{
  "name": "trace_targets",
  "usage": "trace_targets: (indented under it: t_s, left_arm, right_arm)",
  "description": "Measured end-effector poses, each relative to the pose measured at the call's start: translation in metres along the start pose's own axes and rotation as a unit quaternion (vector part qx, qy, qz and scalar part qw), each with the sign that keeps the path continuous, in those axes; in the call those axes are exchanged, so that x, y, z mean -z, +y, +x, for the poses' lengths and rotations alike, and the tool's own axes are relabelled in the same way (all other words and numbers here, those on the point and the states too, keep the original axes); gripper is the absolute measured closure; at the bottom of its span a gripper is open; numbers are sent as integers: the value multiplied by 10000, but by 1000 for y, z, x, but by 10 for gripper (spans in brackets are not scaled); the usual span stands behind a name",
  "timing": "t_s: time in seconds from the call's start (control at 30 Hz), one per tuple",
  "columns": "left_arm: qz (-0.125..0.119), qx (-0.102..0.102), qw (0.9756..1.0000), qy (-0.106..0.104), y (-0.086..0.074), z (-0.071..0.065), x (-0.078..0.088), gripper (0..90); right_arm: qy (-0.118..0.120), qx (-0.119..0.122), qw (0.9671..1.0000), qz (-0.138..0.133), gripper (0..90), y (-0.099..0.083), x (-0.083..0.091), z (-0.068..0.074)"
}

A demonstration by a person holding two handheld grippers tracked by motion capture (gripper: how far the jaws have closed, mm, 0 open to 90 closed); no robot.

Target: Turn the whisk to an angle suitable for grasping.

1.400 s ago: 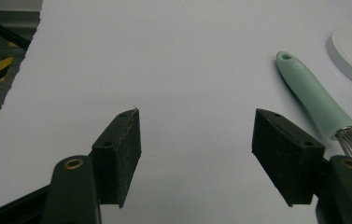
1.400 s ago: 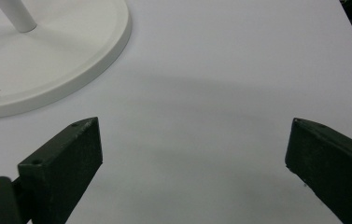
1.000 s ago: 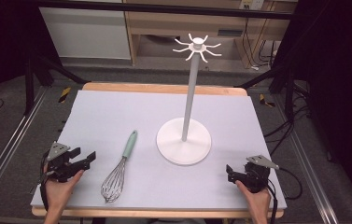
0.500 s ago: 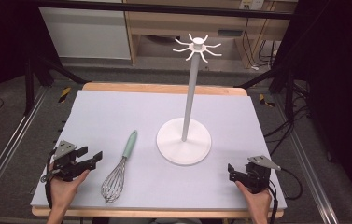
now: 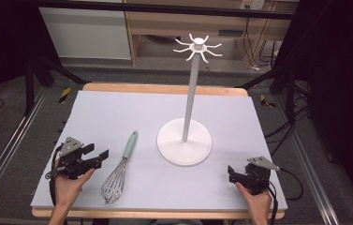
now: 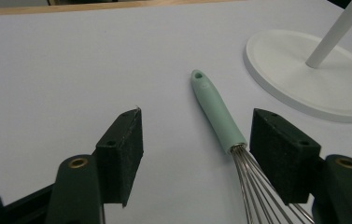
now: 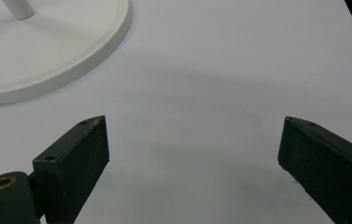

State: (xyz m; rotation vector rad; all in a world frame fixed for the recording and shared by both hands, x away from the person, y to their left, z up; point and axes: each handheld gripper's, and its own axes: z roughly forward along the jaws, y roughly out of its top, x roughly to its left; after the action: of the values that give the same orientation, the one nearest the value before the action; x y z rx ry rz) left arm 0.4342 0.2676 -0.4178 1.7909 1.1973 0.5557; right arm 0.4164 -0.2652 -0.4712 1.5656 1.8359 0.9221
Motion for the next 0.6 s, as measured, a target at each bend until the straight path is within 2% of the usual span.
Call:
trace_targets:
  t_s: [0.37, 0.6]
  left_arm:
    - [-61, -70, 9999, -40, 12, -4, 0, 340]
    - [58, -121, 9999, -97, 16, -8, -6, 340]
  right_arm:
    - [-38, 18, 10000, 75, 92, -1, 0, 0]
    - [-33, -3, 9999, 107, 93, -1, 0, 0]
